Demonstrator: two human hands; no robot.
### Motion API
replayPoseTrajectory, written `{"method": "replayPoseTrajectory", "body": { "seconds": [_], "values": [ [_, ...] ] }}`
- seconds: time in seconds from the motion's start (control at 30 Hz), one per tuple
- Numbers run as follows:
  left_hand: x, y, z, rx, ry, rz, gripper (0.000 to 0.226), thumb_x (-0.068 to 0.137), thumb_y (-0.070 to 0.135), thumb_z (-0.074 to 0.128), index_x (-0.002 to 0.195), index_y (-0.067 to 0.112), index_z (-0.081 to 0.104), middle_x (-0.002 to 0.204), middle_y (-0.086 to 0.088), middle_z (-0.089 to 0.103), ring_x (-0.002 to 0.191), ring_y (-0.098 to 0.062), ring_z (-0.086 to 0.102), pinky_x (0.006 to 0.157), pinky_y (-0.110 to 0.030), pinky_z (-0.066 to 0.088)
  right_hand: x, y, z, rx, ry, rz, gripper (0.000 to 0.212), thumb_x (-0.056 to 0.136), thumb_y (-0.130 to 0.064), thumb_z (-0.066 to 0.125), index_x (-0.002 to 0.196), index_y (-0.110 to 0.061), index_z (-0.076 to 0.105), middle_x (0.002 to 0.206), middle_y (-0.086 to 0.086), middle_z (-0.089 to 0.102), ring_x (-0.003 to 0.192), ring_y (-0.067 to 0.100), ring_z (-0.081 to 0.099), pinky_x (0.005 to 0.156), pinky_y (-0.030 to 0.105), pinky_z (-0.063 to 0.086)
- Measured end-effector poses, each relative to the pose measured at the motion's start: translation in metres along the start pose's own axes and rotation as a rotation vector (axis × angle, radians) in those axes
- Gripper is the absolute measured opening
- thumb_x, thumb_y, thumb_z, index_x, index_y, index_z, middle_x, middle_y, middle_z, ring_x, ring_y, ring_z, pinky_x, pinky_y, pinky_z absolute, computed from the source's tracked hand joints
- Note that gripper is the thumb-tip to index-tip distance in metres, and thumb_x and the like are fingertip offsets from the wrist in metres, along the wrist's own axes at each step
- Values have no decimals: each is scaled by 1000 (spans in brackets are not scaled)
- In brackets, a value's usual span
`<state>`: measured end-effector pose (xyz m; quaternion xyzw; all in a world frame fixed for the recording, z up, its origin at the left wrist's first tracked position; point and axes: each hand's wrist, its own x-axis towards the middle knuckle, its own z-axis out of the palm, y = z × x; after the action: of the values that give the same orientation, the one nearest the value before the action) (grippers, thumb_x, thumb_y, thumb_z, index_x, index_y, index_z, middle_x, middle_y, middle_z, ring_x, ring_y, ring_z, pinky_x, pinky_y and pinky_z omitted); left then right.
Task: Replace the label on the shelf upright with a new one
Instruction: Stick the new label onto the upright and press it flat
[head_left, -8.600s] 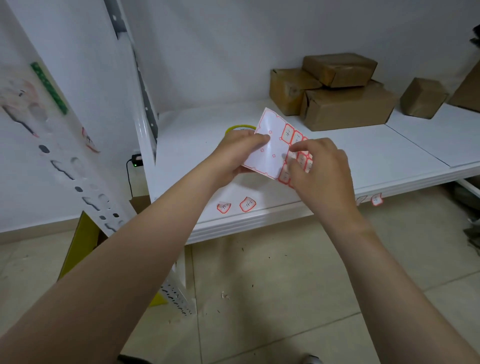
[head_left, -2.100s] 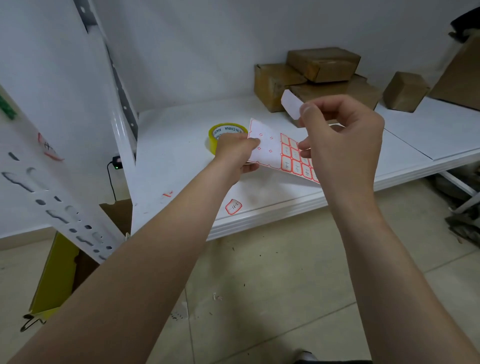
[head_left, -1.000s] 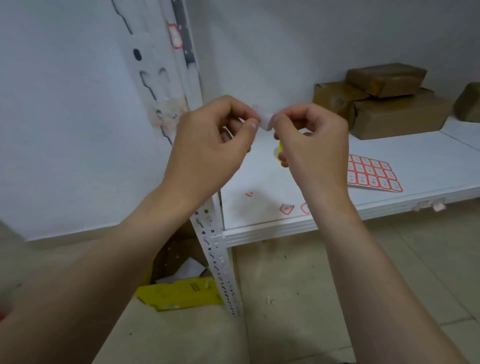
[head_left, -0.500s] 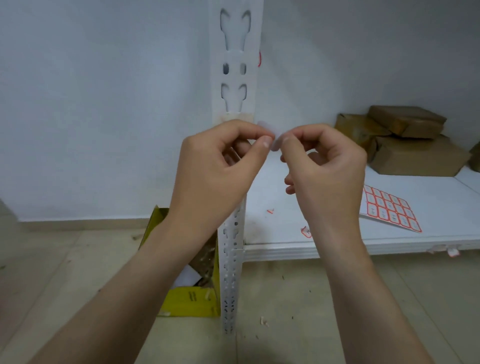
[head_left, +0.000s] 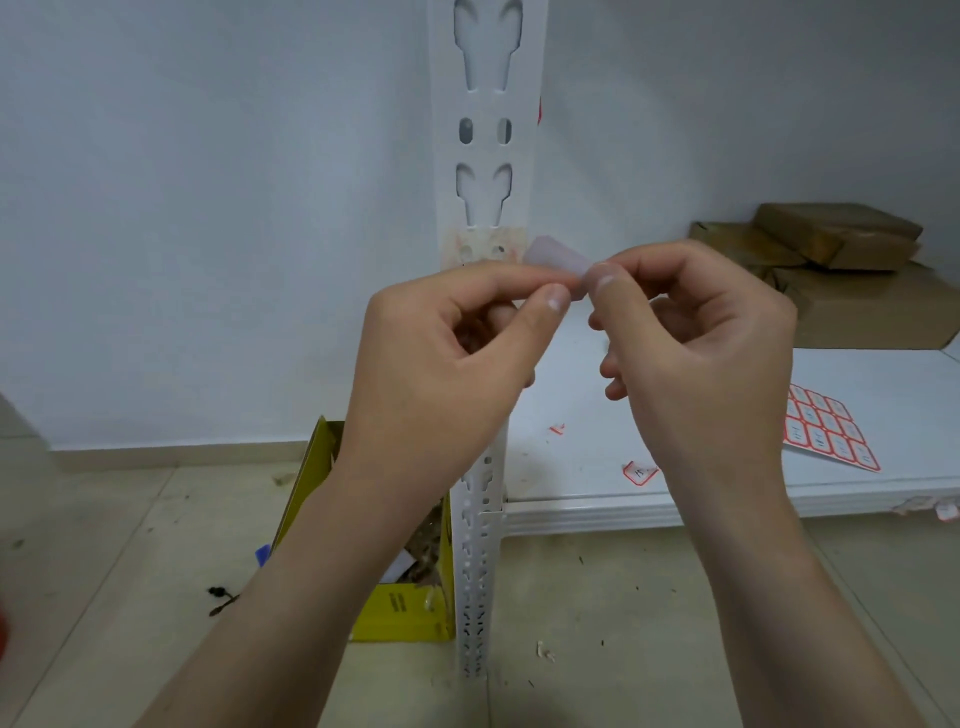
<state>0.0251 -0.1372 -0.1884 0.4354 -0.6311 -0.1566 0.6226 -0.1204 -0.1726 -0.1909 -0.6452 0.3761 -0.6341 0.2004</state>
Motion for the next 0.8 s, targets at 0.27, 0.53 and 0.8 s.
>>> {"method": "replayPoseTrajectory", "body": {
  "seconds": [0.27,0.53,0.8],
  "values": [
    [0,-4,9,20,14,-7,20,98,11,72,102,29,80,61,-16,61,51,-4,58,52,-25,51,1,3,-5,-5,-15,4,16,95,-18,73,82,-28,73,71,-8,70,54,29,61,48,47,54],
    [0,-6,9,23,25,4,18,98,13,71,100,30,78,58,-14,59,48,-4,56,49,-26,51,2,1,-4,58,-52,9,17,93,-19,75,81,-30,73,68,-7,68,53,35,59,46,47,51],
    [4,-8,2,24,37,-39,9,92,18,78,97,26,78,57,-13,59,48,-22,55,49,-31,50,0,0,-1,156,-124,30,18,96,-23,65,83,-24,78,65,4,66,47,16,54,45,40,48]
  ]
}}
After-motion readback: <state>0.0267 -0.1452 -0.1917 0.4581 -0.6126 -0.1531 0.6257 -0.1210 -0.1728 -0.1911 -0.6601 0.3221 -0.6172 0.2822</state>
